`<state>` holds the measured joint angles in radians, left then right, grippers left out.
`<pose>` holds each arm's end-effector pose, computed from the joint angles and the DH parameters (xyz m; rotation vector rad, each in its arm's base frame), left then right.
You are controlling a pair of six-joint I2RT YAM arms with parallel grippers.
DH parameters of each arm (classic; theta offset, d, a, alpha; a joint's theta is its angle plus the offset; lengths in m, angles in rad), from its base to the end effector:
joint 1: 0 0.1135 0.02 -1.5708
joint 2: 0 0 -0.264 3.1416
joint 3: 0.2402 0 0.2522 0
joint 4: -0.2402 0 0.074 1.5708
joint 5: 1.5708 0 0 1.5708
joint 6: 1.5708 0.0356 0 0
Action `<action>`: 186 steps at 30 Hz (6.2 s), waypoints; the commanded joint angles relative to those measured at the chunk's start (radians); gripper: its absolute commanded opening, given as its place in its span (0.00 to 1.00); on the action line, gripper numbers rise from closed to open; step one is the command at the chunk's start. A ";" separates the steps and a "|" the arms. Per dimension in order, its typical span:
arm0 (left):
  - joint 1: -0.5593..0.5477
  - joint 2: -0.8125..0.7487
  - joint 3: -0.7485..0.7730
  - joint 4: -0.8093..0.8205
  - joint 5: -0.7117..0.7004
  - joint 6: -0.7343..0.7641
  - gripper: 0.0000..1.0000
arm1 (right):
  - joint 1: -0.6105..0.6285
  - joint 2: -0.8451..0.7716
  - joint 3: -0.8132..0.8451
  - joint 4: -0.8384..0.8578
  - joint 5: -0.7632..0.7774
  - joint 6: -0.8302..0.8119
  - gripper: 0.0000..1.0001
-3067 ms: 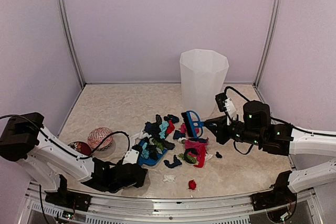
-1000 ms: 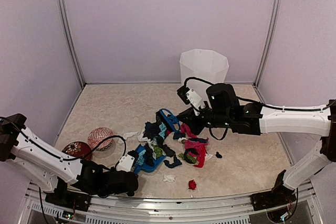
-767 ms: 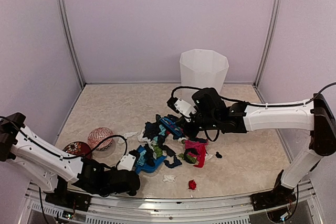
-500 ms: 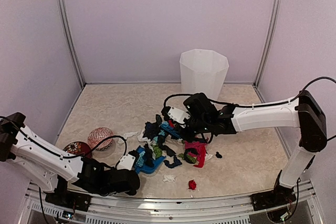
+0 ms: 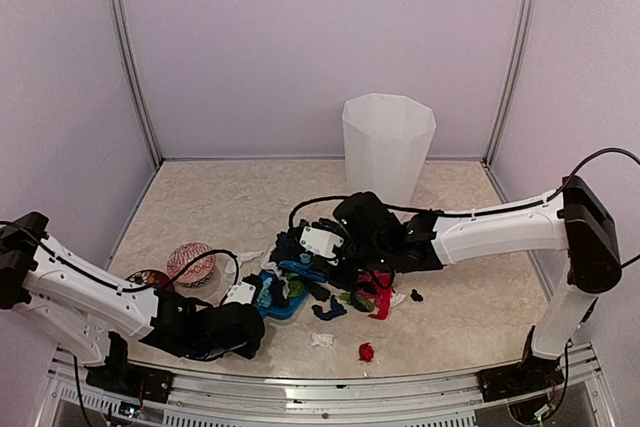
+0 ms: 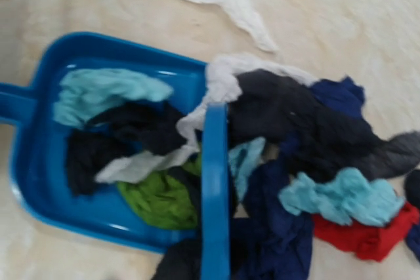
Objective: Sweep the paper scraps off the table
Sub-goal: Sweep the paper scraps into the dustpan, then dump the paper scraps in the dustpan into the trash bin, then sweep the paper scraps at the center of the board.
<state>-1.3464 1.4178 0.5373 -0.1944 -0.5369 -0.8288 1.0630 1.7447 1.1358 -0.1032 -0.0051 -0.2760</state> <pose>0.0693 -0.2219 0.1318 0.4594 2.3979 -0.2347 0.1865 0.3355 0.2110 -1.4406 1.8158 0.4123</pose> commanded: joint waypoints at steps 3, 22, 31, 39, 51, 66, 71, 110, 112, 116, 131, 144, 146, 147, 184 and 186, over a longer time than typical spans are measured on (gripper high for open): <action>0.017 0.027 -0.002 0.086 0.009 0.074 0.00 | 0.046 -0.050 -0.031 0.001 -0.083 0.014 0.00; -0.006 0.076 -0.054 0.259 -0.076 0.120 0.00 | 0.045 -0.268 -0.125 0.015 0.192 0.082 0.00; -0.019 0.094 -0.066 0.316 -0.156 0.141 0.00 | 0.035 -0.421 -0.215 0.027 0.287 0.145 0.00; -0.031 0.097 -0.032 0.311 -0.235 0.181 0.00 | 0.024 -0.539 -0.292 0.039 0.318 0.202 0.00; -0.036 -0.006 0.055 0.204 -0.286 0.253 0.00 | -0.026 -0.634 -0.394 0.079 0.373 0.274 0.00; 0.063 -0.131 0.296 -0.026 -0.199 0.415 0.00 | -0.088 -0.754 -0.472 0.034 0.505 0.425 0.00; 0.100 -0.138 0.421 -0.109 -0.147 0.482 0.00 | -0.099 -0.790 -0.508 0.039 0.487 0.454 0.00; 0.456 0.659 1.783 -0.501 0.448 0.933 0.00 | -0.120 -0.912 -0.690 0.073 0.317 0.632 0.00; 0.471 0.664 1.790 -0.489 0.521 0.921 0.00 | -0.121 -0.911 -0.694 0.078 0.310 0.637 0.00; 0.515 0.671 1.789 -0.461 0.691 0.852 0.00 | -0.120 -0.903 -0.701 0.093 0.300 0.645 0.00; 0.647 0.707 1.708 -0.219 1.205 0.468 0.00 | -0.120 -0.888 -0.721 0.118 0.280 0.676 0.00; 0.680 0.752 1.504 0.327 1.511 -0.039 0.00 | -0.120 -0.885 -0.722 0.119 0.271 0.691 0.00; 0.684 0.750 1.443 0.499 1.544 -0.176 0.00 | -0.120 -0.881 -0.722 0.120 0.269 0.693 0.00; 0.686 0.750 1.419 0.586 1.552 -0.249 0.00 | -0.120 -0.881 -0.720 0.121 0.269 0.693 0.00; 0.723 0.690 1.245 0.965 1.515 -0.633 0.00 | -0.120 -0.882 -0.695 0.115 0.276 0.675 0.00; 0.729 0.654 1.231 0.888 1.518 -0.538 0.00 | -0.121 -0.884 -0.692 0.113 0.277 0.669 0.00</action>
<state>-0.6365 2.1788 1.7882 0.8265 0.9585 -1.5589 0.9524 0.8783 0.4259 0.0055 0.2657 0.4088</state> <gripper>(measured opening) 0.136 0.037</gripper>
